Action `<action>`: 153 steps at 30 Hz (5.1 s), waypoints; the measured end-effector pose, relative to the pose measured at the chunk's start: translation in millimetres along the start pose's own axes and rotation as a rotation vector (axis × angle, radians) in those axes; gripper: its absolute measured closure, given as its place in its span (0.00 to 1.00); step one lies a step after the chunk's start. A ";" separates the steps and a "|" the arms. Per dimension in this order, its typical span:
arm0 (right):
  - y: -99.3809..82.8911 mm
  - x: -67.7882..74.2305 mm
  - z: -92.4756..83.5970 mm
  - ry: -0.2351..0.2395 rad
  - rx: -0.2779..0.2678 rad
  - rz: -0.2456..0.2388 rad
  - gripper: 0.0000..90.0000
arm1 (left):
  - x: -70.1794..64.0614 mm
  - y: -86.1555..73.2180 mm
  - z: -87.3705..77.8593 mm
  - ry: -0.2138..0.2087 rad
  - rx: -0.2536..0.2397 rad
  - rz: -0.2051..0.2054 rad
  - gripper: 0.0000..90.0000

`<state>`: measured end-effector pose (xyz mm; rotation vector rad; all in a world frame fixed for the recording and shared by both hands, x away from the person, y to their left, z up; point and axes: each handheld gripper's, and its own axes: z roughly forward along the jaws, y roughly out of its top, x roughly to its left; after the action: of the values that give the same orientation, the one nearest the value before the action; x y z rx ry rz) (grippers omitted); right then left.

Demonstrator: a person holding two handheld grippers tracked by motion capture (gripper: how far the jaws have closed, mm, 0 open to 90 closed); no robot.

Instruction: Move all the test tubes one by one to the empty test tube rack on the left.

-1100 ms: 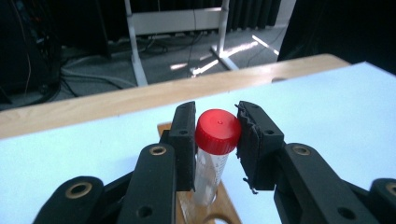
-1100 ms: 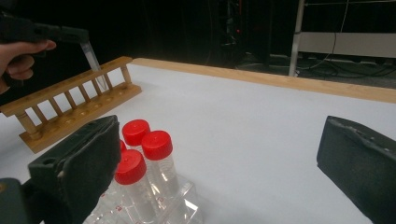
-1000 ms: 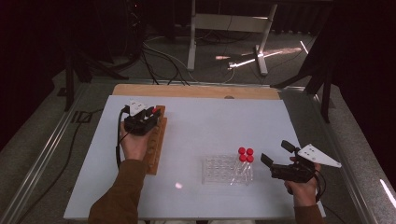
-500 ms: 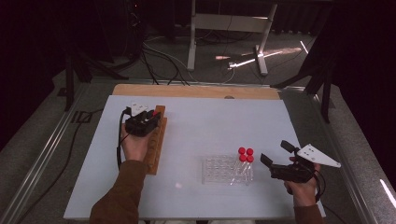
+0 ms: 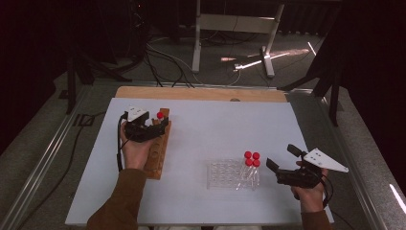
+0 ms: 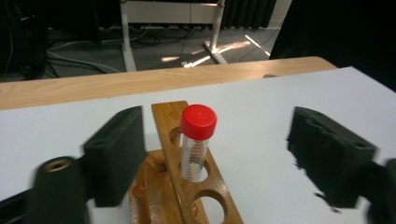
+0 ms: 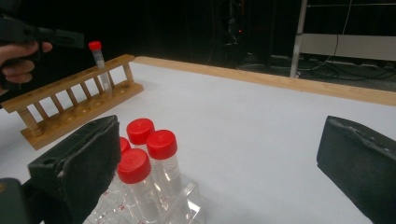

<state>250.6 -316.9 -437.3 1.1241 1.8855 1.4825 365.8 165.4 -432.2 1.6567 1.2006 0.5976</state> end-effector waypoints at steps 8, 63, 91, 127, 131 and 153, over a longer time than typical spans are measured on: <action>-1.1 6.2 3.7 0.038 0.025 -0.026 0.00 | -7.9 1.6 -18.4 -0.035 -0.010 0.022 0.05; -31.8 28.6 31.8 0.156 0.210 -0.189 0.82 | -29.1 -14.3 -73.6 -0.154 -0.129 -0.011 0.02; -8.7 30.0 16.6 0.159 0.136 -0.198 0.83 | -37.6 -11.0 -73.8 -0.217 -0.112 0.014 0.02; 20.0 53.1 10.7 0.300 0.119 -0.166 0.83 | -88.5 0.0 -71.7 -0.379 -0.111 0.091 0.02; 20.3 56.6 14.3 0.307 0.129 -0.162 0.83 | -98.0 0.6 -69.8 -0.407 -0.093 0.115 0.02; 19.8 85.0 36.5 0.361 0.163 -0.163 0.83 | -149.0 2.0 -66.1 -0.600 -0.048 0.186 0.04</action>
<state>239.1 -224.6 -419.8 0.7825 2.3170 1.5402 254.4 57.6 -381.9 1.7460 0.5986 0.2054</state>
